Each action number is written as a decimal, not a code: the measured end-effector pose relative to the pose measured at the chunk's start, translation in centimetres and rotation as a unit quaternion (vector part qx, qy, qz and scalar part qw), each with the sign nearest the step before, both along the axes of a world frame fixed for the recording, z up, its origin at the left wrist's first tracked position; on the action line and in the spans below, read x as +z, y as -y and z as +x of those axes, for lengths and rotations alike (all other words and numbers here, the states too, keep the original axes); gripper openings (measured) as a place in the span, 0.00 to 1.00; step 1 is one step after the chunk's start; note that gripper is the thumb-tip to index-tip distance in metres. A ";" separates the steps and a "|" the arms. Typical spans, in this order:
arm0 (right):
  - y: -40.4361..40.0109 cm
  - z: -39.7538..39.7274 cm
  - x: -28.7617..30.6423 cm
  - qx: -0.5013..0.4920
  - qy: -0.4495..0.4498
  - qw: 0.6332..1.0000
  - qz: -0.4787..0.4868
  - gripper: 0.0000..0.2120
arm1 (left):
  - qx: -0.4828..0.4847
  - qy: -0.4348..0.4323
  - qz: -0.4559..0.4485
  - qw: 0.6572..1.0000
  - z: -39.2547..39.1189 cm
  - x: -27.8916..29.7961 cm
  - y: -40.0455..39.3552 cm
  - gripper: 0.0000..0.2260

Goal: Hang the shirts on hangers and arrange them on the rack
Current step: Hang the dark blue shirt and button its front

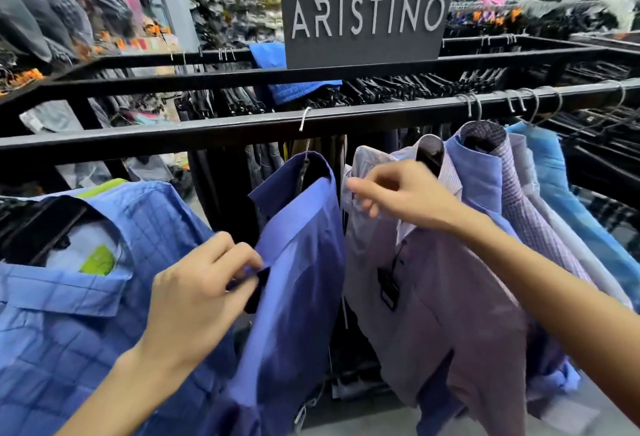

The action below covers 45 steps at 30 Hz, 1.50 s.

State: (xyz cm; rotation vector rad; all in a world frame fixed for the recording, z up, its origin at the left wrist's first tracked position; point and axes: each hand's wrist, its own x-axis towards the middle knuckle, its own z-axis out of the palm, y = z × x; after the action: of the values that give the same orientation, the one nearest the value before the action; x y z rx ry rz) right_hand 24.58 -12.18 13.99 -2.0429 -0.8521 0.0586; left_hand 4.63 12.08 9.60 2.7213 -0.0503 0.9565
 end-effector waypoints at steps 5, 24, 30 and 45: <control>-3.5 -3.3 -1.1 0.072 -0.202 0.977 0.018 0.23 | -0.148 -0.172 -0.061 0.972 1.3 -1.0 1.2 0.16; -4.2 -2.2 -1.3 0.110 -0.298 0.941 0.114 0.11 | -0.169 -0.231 -0.423 0.859 5.8 -1.5 -0.3 0.11; -5.7 -1.4 -0.3 0.009 -0.158 0.972 0.171 0.11 | -0.153 -0.193 -0.379 0.892 6.9 -2.2 0.0 0.14; -5.5 0.9 0.8 0.029 -0.299 0.946 0.120 0.12 | -0.160 -0.137 -0.354 0.911 6.2 -0.6 2.3 0.11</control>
State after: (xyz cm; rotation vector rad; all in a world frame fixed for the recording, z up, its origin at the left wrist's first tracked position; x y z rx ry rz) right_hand 25.47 -6.70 14.83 -1.6305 -0.5018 0.5535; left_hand 10.83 9.74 9.00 2.0513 -0.0759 0.3781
